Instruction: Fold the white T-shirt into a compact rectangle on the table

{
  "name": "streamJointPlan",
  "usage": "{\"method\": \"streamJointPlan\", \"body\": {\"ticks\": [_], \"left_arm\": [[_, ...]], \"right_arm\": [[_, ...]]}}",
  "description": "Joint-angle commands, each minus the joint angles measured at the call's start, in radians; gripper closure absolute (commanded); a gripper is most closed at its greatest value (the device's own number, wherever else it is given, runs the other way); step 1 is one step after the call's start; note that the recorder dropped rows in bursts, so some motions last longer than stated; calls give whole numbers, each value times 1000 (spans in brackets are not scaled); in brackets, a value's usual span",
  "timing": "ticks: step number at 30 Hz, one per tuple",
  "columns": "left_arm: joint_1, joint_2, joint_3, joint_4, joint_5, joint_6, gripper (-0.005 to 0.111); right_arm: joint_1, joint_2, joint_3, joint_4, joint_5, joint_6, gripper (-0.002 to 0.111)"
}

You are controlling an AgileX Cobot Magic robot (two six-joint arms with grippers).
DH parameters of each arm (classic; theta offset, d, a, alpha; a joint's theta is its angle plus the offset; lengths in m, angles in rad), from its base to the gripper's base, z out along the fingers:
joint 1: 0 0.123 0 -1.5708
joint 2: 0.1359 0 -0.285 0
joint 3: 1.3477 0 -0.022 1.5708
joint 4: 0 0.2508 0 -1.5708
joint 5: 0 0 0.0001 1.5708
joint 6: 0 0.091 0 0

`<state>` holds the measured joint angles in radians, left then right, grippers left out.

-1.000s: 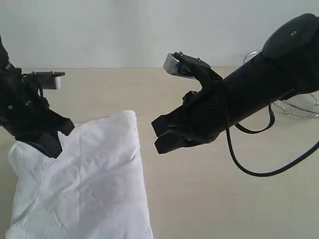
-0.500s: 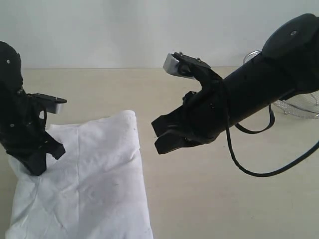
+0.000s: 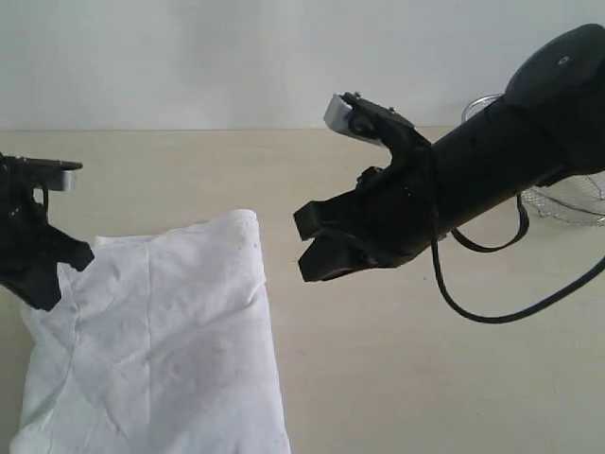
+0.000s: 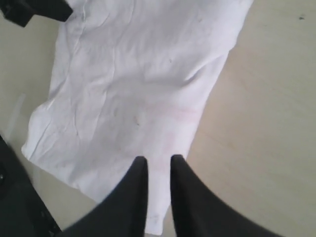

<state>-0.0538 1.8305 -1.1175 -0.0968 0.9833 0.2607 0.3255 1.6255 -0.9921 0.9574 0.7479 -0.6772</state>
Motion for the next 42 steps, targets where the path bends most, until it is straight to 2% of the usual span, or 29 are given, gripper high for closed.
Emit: {"method": "streamJointPlan", "body": {"ticks": [1, 3, 6, 11, 16, 21, 24, 30, 38, 42], "left_arm": [[2, -112, -25, -146, 7, 33, 102], [2, -162, -25, -207, 3, 72, 102], [2, -240, -25, -279, 11, 98, 102], [16, -367, 17, -288, 15, 98, 102], [102, -511, 102, -379, -40, 108, 102], [192, -614, 254, -582, -92, 226, 102], [222, -617, 343, -686, -117, 328, 102], [222, -543, 478, -684, -237, 412, 102], [222, -414, 496, -681, -314, 412, 102], [222, -357, 496, -629, -336, 412, 102]], "right_arm": [[-76, -7, 4, 4, 8, 22, 63], [-109, 1, 4, 10, 21, 26, 54], [-132, 43, 2, 29, 56, 19, 56], [-132, 200, -62, 100, 222, -79, 55], [-134, 304, -161, 139, 289, -155, 55], [-134, 399, -243, 160, 323, -188, 55], [-134, 459, -277, 206, 351, -230, 55], [-134, 544, -288, 293, 363, -318, 55], [-123, 601, -288, 335, 342, -353, 55], [-103, 601, -288, 361, 285, -355, 55]]}}
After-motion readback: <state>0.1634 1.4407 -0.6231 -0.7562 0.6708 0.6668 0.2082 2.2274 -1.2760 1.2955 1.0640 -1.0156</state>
